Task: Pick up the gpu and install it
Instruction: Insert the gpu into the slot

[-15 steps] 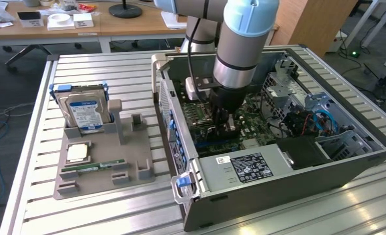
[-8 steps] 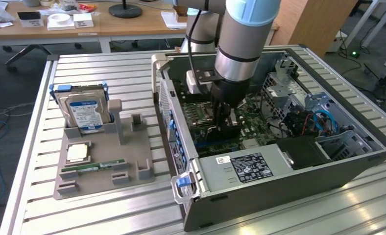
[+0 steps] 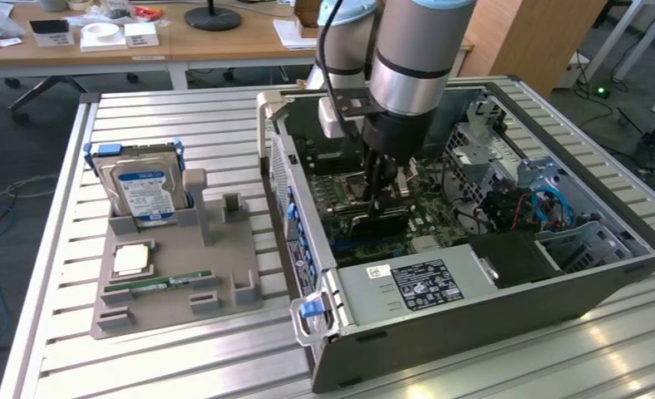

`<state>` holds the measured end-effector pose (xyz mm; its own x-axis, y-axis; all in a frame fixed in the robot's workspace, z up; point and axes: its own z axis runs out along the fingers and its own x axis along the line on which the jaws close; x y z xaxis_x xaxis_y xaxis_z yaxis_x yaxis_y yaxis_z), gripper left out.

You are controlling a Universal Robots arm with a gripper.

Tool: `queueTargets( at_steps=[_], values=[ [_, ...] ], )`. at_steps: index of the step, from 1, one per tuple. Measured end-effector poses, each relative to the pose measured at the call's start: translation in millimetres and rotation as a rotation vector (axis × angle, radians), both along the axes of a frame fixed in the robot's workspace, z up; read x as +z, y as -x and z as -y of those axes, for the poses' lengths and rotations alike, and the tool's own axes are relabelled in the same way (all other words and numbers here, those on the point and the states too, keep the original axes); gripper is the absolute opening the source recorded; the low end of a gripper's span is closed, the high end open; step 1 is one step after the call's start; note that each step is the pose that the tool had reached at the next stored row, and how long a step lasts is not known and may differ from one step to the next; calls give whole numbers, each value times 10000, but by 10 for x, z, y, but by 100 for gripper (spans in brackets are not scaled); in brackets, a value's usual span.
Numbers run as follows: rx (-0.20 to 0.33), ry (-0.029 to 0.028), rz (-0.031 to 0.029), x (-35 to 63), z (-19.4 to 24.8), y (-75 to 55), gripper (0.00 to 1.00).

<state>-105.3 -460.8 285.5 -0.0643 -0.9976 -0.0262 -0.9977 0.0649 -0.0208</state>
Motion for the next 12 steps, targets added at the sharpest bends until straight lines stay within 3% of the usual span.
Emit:
queueTargets(
  at_steps=[12],
  values=[
    [1,0,5,322,0,0,34]
  ],
)
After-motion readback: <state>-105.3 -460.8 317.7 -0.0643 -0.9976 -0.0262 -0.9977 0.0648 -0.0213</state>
